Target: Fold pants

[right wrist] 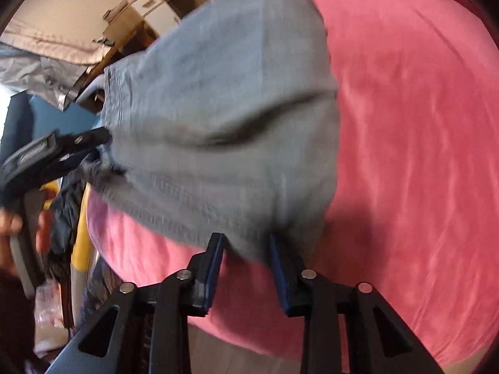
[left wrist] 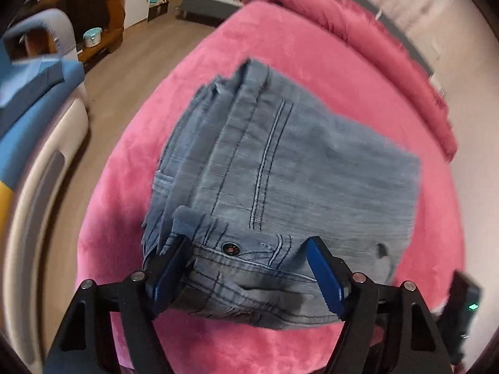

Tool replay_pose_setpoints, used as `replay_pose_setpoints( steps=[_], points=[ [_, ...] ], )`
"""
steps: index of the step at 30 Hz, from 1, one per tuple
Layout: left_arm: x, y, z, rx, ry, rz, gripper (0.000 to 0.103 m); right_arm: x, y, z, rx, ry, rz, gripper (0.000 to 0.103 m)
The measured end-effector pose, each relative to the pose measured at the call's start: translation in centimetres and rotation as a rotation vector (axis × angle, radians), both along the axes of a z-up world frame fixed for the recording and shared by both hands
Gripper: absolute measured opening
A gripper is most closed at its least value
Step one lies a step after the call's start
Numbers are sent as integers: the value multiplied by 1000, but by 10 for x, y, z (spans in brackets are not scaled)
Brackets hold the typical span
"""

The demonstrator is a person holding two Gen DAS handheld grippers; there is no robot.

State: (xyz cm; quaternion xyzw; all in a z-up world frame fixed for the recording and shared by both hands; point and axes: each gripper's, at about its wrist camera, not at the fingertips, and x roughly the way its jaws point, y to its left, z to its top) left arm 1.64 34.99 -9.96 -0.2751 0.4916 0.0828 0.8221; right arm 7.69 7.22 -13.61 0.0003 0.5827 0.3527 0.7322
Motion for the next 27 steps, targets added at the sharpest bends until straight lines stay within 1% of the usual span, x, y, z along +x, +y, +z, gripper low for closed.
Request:
replay_pose_setpoints(
  steps=[2, 4, 5, 6, 8, 10, 11, 12, 13, 14, 16, 17, 18, 19, 21, 22, 23, 24, 25, 26, 27],
  points=[
    [-7, -2, 11, 13, -29, -2, 81, -4, -10, 6, 24, -13, 6, 30],
    [-10, -5, 23, 12, -72, -11, 81, -6, -19, 17, 51, -42, -19, 30],
    [-10, -7, 28, -5, -95, -20, 81, -8, -24, 26, 54, -79, -29, 30],
    [-7, -10, 35, -21, -124, -32, 81, -11, -25, 37, 39, -148, -28, 30],
    [2, -17, 45, -39, -162, -60, 82, -14, -26, 44, 30, -203, -6, 30],
    [16, -23, 50, -61, -175, -95, 84, -18, -15, 49, 1, -266, 41, 34],
    [26, -27, 51, -58, -168, -111, 84, -18, 0, 48, -36, -303, 86, 37],
    [41, -31, 49, -42, -149, -152, 84, -15, 14, 43, -73, -323, 124, 39],
    [53, -35, 46, -26, -132, -174, 84, -12, 26, 36, -121, -344, 160, 39],
    [68, -36, 38, -7, -105, -188, 84, -10, 31, 32, -150, -361, 173, 39],
    [90, -39, 20, 14, -20, -220, 81, -7, 50, 15, -224, -390, 237, 39],
    [97, -37, 13, 40, 8, -204, 81, -7, 54, 10, -249, -392, 253, 34],
    [103, -34, 6, 62, 25, -191, 81, -6, 57, 8, -243, -384, 273, 15],
    [110, -31, 0, 75, 39, -189, 78, -7, 58, 8, -226, -365, 287, 7],
    [117, -22, -9, 93, 54, -150, 69, -13, 56, 11, -225, -353, 326, 2],
    [119, -17, -13, 86, 54, -143, 69, -16, 48, 13, -197, -314, 344, 0],
    [121, -12, -18, 70, 63, -138, 69, -22, 39, 15, -156, -250, 373, 0],
    [122, -9, -18, 51, 66, -136, 69, -28, 34, 13, -166, -239, 390, 0],
    [120, -8, -17, 32, 54, -141, 73, -34, 27, 8, -207, -237, 397, 0],
    [119, -5, -15, 7, 35, -150, 74, -37, 22, 6, -206, -219, 403, 0],
    [119, -4, -12, -12, 28, -148, 74, -41, 16, 7, -182, -187, 408, 0]
  ],
)
